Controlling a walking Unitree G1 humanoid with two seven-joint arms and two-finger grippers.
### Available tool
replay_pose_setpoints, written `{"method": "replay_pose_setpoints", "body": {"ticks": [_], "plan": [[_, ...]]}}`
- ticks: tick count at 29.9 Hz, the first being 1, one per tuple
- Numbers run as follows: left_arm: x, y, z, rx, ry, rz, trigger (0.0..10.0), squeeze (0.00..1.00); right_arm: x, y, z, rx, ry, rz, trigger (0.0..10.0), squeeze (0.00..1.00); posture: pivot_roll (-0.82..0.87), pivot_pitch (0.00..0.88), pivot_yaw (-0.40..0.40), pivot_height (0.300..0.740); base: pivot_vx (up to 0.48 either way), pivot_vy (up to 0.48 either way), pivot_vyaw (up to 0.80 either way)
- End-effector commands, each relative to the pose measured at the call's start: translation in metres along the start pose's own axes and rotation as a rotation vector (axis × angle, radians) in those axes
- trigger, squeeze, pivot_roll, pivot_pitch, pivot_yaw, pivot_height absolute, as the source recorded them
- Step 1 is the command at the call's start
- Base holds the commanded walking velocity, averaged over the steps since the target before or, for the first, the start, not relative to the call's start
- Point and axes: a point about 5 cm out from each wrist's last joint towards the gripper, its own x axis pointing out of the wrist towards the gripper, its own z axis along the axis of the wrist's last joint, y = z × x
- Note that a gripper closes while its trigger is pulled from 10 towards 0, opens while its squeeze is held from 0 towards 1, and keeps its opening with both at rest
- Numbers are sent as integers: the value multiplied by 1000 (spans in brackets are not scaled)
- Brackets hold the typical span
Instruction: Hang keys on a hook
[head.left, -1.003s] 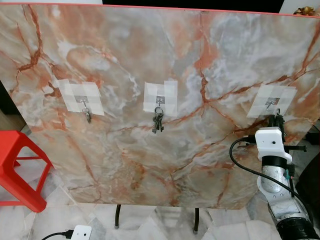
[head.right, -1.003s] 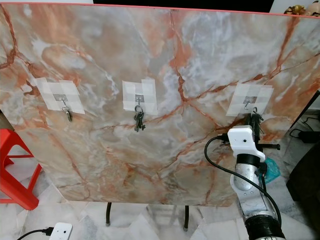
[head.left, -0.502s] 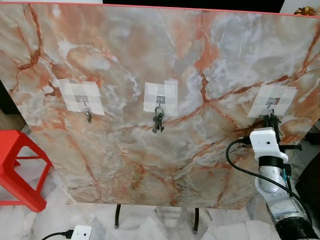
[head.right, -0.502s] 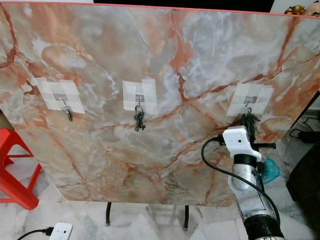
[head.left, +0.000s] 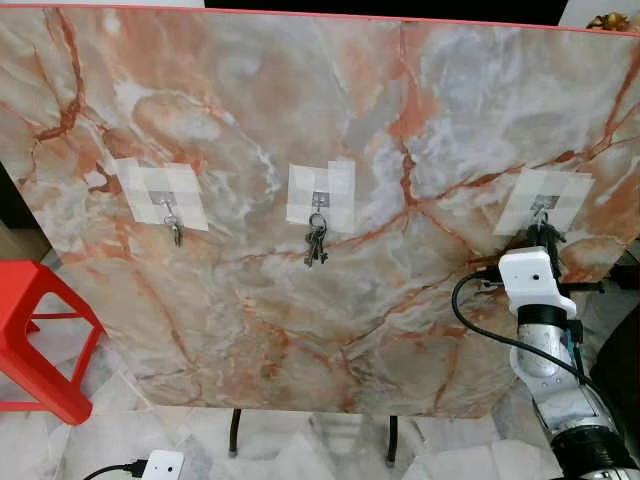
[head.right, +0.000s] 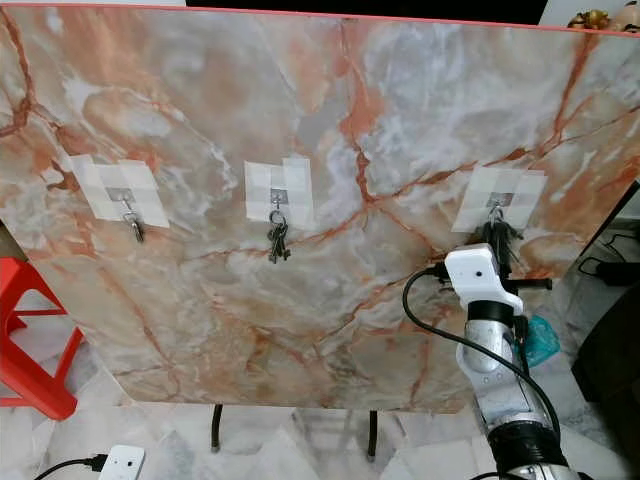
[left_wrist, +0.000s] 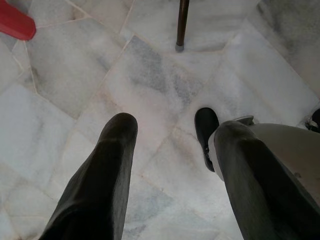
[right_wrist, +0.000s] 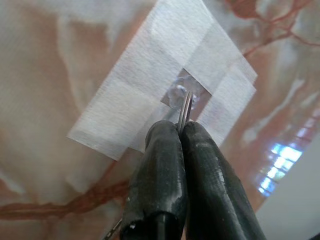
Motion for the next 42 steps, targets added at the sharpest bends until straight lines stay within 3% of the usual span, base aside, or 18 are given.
{"method": "replay_pose_setpoints", "body": {"ticks": [1,27,28,30,31,35,42], "plan": [[0,-3,-2,-9,4,-6,10000,0,4,-2,3,0,-10,9,10000,0,18,0,-66,740,0,0,0],[0,-3,-1,-10,3,-5,10000,0,-2,5,-4,-4,40,62,10000,0,21,0,-65,740,0,0,0],[0,-3,-1,-10,3,-5,10000,0,-3,5,-3,3,37,62,10000,502,20,0,-64,740,0,0,0],[0,-3,-2,-9,3,-5,10000,0,-3,5,-3,5,36,62,10000,502,20,0,-64,740,0,0,0],[0,-3,-2,-9,4,-5,10000,0,-3,5,-3,6,36,62,10000,800,20,0,-64,740,0,0,0],[0,-3,-2,-10,4,-6,10000,0,-4,6,-4,3,36,66,10000,843,22,0,-66,740,0,0,0],[0,-3,-2,-10,4,-5,10000,0,-6,8,-2,14,27,79,10000,827,23,0,-67,740,0,0,0]]}}
